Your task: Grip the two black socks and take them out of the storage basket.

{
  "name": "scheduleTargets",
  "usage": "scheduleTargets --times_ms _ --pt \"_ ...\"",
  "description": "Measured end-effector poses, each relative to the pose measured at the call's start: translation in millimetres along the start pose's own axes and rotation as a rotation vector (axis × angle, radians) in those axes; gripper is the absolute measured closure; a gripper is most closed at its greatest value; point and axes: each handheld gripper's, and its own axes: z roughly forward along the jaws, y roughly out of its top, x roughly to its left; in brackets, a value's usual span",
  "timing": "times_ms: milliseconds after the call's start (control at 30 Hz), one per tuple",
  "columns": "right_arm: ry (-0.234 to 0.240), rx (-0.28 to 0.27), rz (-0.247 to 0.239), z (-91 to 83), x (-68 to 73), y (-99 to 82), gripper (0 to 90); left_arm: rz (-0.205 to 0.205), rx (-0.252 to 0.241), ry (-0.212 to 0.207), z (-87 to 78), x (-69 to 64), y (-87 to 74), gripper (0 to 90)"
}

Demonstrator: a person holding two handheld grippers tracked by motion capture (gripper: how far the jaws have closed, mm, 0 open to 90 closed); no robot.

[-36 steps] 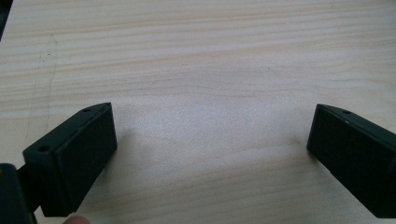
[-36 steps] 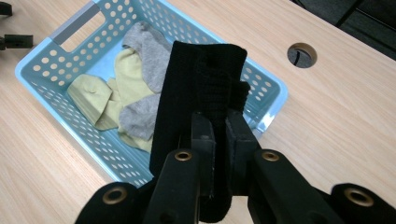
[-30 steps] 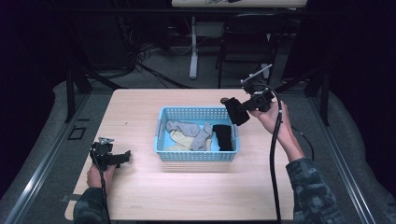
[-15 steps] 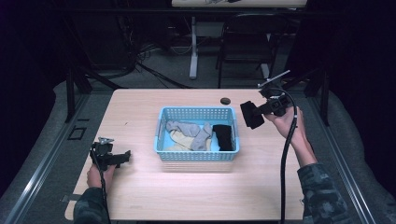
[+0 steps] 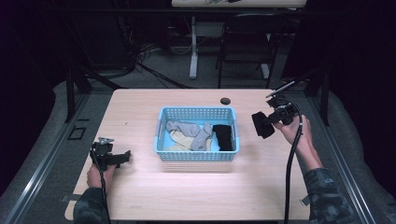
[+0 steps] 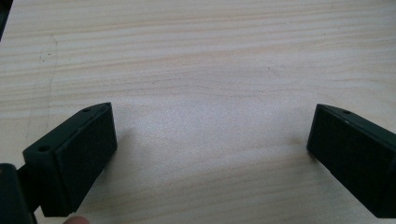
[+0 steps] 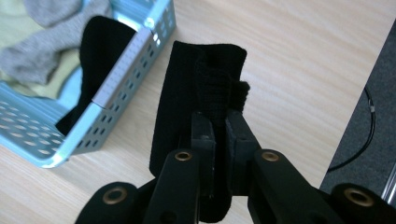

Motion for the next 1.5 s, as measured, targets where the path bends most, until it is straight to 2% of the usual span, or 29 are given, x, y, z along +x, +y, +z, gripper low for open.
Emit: scheduleTargets --times_ms 400,667,767,800,833,867,900,933,967,1067,1200,1300,1500 --pt "0.003 0.101 0.029 40.0 -9.1 -12.0 84.4 0.000 0.000 0.000 0.0 0.0 0.0 1.5" --pt "0.021 0.137 0.041 49.2 -14.7 -16.1 83.3 -0.001 0.000 0.000 0.0 0.0 0.0 1.5" --pt "0.020 0.130 0.068 55.4 -15.8 -19.4 81.2 -0.001 0.000 0.000 0.0 0.0 0.0 1.5" --pt "0.019 0.132 0.071 56.5 -16.5 -20.1 78.5 0.000 0.000 0.000 0.0 0.0 0.0 1.5" --pt "0.023 0.140 0.070 57.0 -17.6 -20.6 71.8 0.000 0.000 0.000 0.0 0.0 0.0 1.5" --pt "0.035 0.138 0.070 53.7 -18.6 -20.6 57.5 0.000 0.000 0.000 0.0 0.0 0.0 1.5" --pt "0.035 0.138 0.070 53.7 -18.6 -20.6 57.5 0.000 0.000 0.000 0.1 0.0 0.0 1.5" --pt "0.038 0.115 0.083 52.8 -17.1 -21.4 48.5 0.000 0.000 0.000 0.0 0.0 0.0 1.5" --pt "0.039 0.121 0.066 48.1 -17.0 -20.4 41.4 0.000 0.000 0.000 0.0 0.0 0.0 1.5" --pt "0.038 0.078 0.052 33.8 -10.5 -16.6 25.7 0.000 0.000 0.000 0.0 0.0 0.0 1.5" --pt "0.054 0.013 0.009 13.3 2.7 -6.4 14.8 -0.001 0.000 0.000 0.0 0.0 0.0 1.5" --pt "0.074 -0.025 -0.029 2.5 16.3 2.1 12.5 0.000 0.000 0.000 0.0 0.0 0.0 1.5" --pt "0.099 -0.059 -0.114 -2.4 45.9 18.1 9.2 -0.001 0.000 0.000 0.0 0.0 0.0 1.5"
